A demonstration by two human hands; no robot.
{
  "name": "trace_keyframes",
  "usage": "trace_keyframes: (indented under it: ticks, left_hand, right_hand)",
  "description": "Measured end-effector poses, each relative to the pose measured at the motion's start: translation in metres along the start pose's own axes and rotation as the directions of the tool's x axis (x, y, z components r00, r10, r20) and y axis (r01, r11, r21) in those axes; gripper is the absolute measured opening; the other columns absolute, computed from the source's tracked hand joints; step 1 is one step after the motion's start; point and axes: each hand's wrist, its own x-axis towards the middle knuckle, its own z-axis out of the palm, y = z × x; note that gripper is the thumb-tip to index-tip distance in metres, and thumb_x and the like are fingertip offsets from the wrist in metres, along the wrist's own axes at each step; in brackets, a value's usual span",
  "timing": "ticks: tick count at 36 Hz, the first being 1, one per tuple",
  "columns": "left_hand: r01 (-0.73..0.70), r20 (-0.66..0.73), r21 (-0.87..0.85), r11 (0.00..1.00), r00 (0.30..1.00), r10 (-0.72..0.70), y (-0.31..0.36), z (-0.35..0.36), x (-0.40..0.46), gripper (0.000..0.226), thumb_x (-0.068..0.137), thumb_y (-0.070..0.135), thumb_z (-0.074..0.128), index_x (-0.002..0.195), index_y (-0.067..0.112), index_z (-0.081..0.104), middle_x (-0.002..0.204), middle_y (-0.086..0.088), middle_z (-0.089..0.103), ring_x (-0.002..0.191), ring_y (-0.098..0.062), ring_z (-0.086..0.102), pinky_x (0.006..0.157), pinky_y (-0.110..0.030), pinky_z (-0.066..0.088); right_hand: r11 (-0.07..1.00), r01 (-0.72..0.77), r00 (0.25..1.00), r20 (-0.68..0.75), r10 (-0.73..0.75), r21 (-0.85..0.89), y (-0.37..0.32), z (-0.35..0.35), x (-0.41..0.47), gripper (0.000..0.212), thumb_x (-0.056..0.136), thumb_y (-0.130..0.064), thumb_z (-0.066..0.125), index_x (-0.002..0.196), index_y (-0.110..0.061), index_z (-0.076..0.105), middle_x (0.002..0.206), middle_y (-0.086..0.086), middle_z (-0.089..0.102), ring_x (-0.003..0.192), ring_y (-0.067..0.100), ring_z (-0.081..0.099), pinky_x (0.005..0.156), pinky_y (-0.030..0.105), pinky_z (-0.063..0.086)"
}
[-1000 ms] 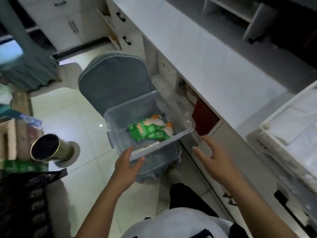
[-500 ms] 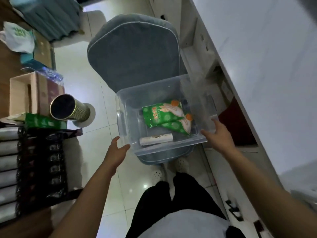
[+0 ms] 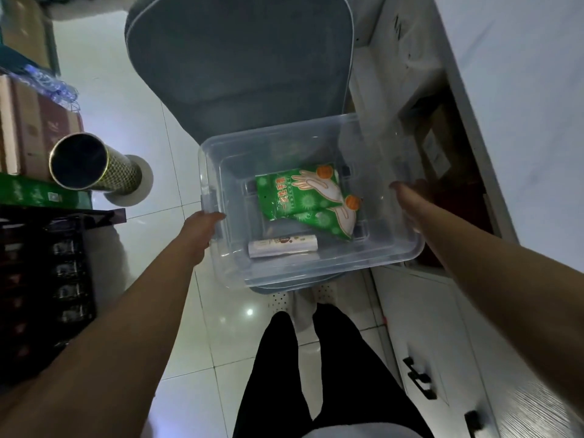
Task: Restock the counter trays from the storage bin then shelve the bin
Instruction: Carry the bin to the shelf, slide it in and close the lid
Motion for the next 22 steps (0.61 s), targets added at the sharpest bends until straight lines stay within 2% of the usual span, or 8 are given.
trace_keyframes:
  ticks: [5, 10, 14, 16, 18, 20, 22]
  left_hand:
    - [0.050, -0.007, -0.136, 0.989, 0.999, -0.051, 0.008, -0.001, 0.003, 0.035, 0.089, 0.024, 0.063, 0.121, 0.010, 0.060, 0.090, -0.007, 0.056, 0.076, -0.021, 0.051, 0.071, -0.031, 0.041]
    - [0.101, 0.054, -0.192, 0.976, 0.994, -0.092, 0.005, -0.017, -0.006, 0.011, 0.089, 0.025, 0.059, 0.098, 0.018, 0.060, 0.085, -0.003, 0.056, 0.072, -0.020, 0.054, 0.062, -0.031, 0.047]
    - [0.096, 0.032, -0.181, 0.979, 0.995, -0.092, 0.000, -0.034, -0.022, 0.021, 0.088, 0.027, 0.061, 0.106, 0.017, 0.056, 0.084, -0.002, 0.056, 0.070, -0.018, 0.054, 0.061, -0.030, 0.047]
    - [0.078, 0.000, -0.171, 0.982, 0.997, -0.080, 0.001, -0.045, -0.031, 0.020, 0.087, 0.028, 0.061, 0.103, 0.017, 0.058, 0.083, -0.001, 0.055, 0.069, -0.017, 0.053, 0.059, -0.030, 0.045]
    - [0.061, -0.025, -0.152, 0.986, 0.998, -0.065, 0.001, -0.057, -0.039, 0.014, 0.084, 0.029, 0.062, 0.093, 0.018, 0.060, 0.081, 0.000, 0.054, 0.067, -0.016, 0.050, 0.058, -0.029, 0.042]
    - [0.043, -0.033, -0.132, 0.990, 0.998, -0.048, 0.003, -0.071, -0.047, 0.011, 0.083, 0.029, 0.062, 0.087, 0.020, 0.060, 0.078, 0.001, 0.052, 0.065, -0.015, 0.048, 0.058, -0.028, 0.040]
    - [0.025, -0.031, -0.092, 0.995, 0.999, -0.028, 0.003, -0.085, -0.054, 0.017, 0.085, 0.030, 0.062, 0.095, 0.017, 0.060, 0.079, 0.000, 0.052, 0.066, -0.016, 0.048, 0.060, -0.030, 0.041]
  right_hand:
    - [0.990, -0.056, 0.998, 0.041, 0.051, 0.127, -0.008, 0.000, 0.005, 0.068, 0.071, -0.046, 0.057, 0.129, -0.011, 0.056, 0.119, 0.012, 0.065, 0.103, 0.032, 0.063, 0.092, 0.048, 0.054]
    - [0.980, -0.071, 0.997, 0.030, 0.066, 0.188, -0.001, -0.001, -0.011, 0.061, 0.073, -0.043, 0.057, 0.124, -0.009, 0.062, 0.118, 0.013, 0.067, 0.105, 0.032, 0.064, 0.093, 0.045, 0.054]
    - [0.966, -0.107, 0.994, 0.046, 0.099, 0.237, 0.007, -0.004, -0.032, 0.054, 0.076, -0.039, 0.058, 0.122, -0.009, 0.063, 0.122, 0.011, 0.064, 0.106, 0.030, 0.061, 0.090, 0.039, 0.051]
    - [0.958, -0.109, 0.993, 0.070, 0.094, 0.265, 0.012, -0.005, -0.045, 0.051, 0.080, -0.035, 0.060, 0.124, -0.010, 0.060, 0.124, 0.009, 0.060, 0.104, 0.027, 0.057, 0.087, 0.038, 0.048]
    - [0.948, -0.127, 0.991, 0.067, 0.113, 0.293, 0.021, -0.009, -0.064, 0.054, 0.080, -0.035, 0.063, 0.126, -0.006, 0.059, 0.116, 0.008, 0.060, 0.093, 0.026, 0.057, 0.078, 0.036, 0.048]
    - [0.925, -0.180, 0.983, 0.105, 0.153, 0.336, 0.033, -0.014, -0.086, 0.056, 0.079, -0.037, 0.063, 0.124, -0.004, 0.060, 0.113, 0.013, 0.061, 0.092, 0.029, 0.060, 0.077, 0.038, 0.052]
    - [0.888, -0.213, 0.971, 0.191, 0.146, 0.408, 0.042, -0.022, -0.115, 0.047, 0.082, -0.042, 0.060, 0.115, -0.008, 0.062, 0.108, 0.012, 0.062, 0.089, 0.029, 0.061, 0.070, 0.037, 0.053]
